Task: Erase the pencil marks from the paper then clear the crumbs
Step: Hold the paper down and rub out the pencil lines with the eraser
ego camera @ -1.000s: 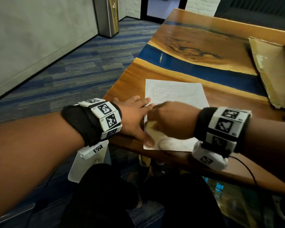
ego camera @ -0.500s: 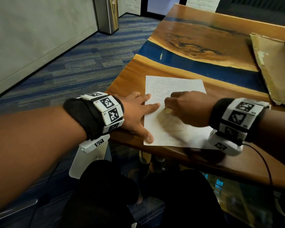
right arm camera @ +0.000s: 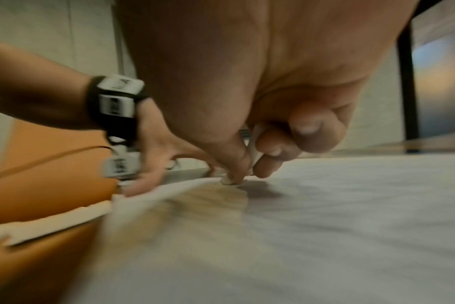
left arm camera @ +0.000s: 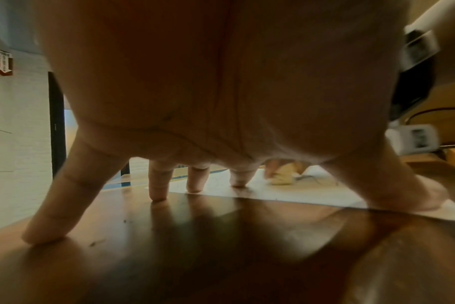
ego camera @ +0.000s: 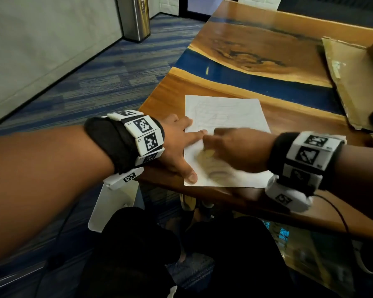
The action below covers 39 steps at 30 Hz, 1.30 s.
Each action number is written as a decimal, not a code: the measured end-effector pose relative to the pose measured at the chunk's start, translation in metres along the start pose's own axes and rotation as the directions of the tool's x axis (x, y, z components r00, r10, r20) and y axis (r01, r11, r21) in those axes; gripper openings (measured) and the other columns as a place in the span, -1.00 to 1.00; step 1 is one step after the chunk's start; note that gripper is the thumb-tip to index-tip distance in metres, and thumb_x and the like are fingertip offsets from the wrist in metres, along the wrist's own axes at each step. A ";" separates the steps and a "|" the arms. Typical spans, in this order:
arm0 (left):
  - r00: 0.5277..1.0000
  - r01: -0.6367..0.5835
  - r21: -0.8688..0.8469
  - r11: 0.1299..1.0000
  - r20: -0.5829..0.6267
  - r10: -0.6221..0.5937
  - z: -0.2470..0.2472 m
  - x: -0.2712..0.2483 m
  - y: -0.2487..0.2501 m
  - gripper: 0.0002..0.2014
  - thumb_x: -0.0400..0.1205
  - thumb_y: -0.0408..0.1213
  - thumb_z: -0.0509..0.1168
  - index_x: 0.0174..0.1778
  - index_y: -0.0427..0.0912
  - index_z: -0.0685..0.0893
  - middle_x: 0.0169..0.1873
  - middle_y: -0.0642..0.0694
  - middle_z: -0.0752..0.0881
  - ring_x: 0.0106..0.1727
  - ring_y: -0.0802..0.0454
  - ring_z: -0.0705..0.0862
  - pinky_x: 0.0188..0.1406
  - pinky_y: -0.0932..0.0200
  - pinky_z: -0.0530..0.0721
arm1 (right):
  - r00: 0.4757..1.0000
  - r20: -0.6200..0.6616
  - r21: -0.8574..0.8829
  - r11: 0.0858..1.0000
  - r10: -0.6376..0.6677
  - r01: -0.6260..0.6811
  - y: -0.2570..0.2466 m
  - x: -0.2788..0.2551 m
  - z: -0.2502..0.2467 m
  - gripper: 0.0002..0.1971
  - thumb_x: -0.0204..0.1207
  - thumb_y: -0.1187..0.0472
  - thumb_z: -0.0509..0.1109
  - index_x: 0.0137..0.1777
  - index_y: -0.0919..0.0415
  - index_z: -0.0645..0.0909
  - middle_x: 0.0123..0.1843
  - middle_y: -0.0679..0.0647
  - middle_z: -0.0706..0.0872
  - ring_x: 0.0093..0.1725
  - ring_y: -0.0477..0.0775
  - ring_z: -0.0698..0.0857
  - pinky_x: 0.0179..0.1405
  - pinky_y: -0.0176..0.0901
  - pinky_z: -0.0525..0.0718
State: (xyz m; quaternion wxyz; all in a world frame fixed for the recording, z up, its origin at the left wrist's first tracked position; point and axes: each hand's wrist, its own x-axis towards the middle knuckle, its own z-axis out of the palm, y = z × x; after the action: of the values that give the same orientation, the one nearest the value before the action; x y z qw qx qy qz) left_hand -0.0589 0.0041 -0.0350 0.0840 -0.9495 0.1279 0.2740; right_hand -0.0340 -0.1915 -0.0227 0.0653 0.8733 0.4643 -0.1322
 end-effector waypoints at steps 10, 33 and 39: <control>1.000 -0.006 -0.042 0.999 -0.024 0.005 0.002 -0.003 0.003 0.27 0.19 0.73 0.24 0.73 0.42 -0.25 0.80 -0.02 -0.20 0.78 -0.30 -0.16 0.59 -0.54 0.19 | 0.995 0.018 0.087 0.992 0.096 -0.097 0.004 0.009 0.001 -0.61 0.72 0.19 0.26 0.50 -0.02 0.32 0.26 0.01 0.58 0.07 0.09 0.62 0.07 0.01 0.67; 1.000 0.007 -0.106 0.994 0.024 -0.004 0.008 -0.011 0.002 0.25 0.19 0.70 0.26 0.69 0.49 -0.32 0.78 0.01 -0.39 0.78 -0.28 -0.32 0.59 -0.61 0.06 | 0.995 0.099 0.202 0.978 0.023 -0.043 -0.027 -0.010 0.003 -0.71 0.70 0.02 0.31 0.37 0.04 0.50 0.21 0.00 0.67 0.12 0.05 0.64 0.19 -0.03 0.63; 1.000 0.002 -0.099 0.995 0.015 0.000 0.008 -0.012 0.003 0.25 0.21 0.69 0.27 0.70 0.46 -0.30 0.78 -0.01 -0.36 0.78 -0.30 -0.30 0.58 -0.61 0.11 | 0.998 0.048 0.228 0.972 0.050 -0.059 -0.030 -0.007 0.001 -0.71 0.70 0.05 0.33 0.36 0.09 0.49 0.18 0.01 0.68 0.07 0.04 0.64 0.10 -0.09 0.62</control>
State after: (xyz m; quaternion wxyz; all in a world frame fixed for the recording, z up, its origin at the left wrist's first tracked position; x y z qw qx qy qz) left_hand -0.0734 0.0056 -0.0354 0.0382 -0.9504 0.1130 0.2871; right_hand -0.0629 -0.1803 -0.0214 -0.0226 0.8845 0.4203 -0.2011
